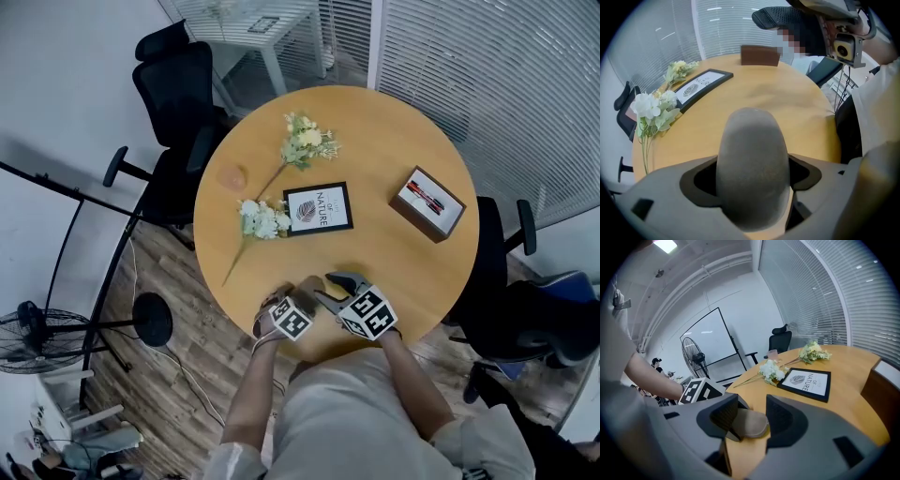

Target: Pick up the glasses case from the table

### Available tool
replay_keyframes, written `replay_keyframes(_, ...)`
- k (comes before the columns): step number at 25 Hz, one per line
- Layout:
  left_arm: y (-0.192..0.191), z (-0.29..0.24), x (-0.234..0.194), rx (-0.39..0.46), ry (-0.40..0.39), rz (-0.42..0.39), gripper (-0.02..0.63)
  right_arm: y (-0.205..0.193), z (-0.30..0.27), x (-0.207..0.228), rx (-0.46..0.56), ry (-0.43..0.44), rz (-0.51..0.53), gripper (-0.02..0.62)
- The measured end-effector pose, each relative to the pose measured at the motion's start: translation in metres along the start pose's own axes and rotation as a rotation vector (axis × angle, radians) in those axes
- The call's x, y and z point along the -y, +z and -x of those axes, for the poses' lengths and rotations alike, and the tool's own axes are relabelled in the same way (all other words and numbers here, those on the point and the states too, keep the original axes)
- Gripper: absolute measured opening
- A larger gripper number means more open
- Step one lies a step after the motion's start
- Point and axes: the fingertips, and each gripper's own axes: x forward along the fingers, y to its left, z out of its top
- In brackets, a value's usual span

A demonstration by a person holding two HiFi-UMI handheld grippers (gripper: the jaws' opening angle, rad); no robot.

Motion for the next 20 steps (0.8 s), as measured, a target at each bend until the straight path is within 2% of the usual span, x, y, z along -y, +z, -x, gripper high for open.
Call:
replay_keyframes(8, -0.0003, 0.0042, -0.0004, 0.006, 0.008, -0.004, 0.379, 0.0006, -0.0011, -0.0041, -0.005, 0.001, 0.002, 0.183)
replay_keyframes(20, -0.0031, 0.0098, -0.0077, 0.017, 0.034, 0.051, 0.378, -0.0018, 0.0024, 0.0008, -0.009, -0.002, -0.001, 0.183)
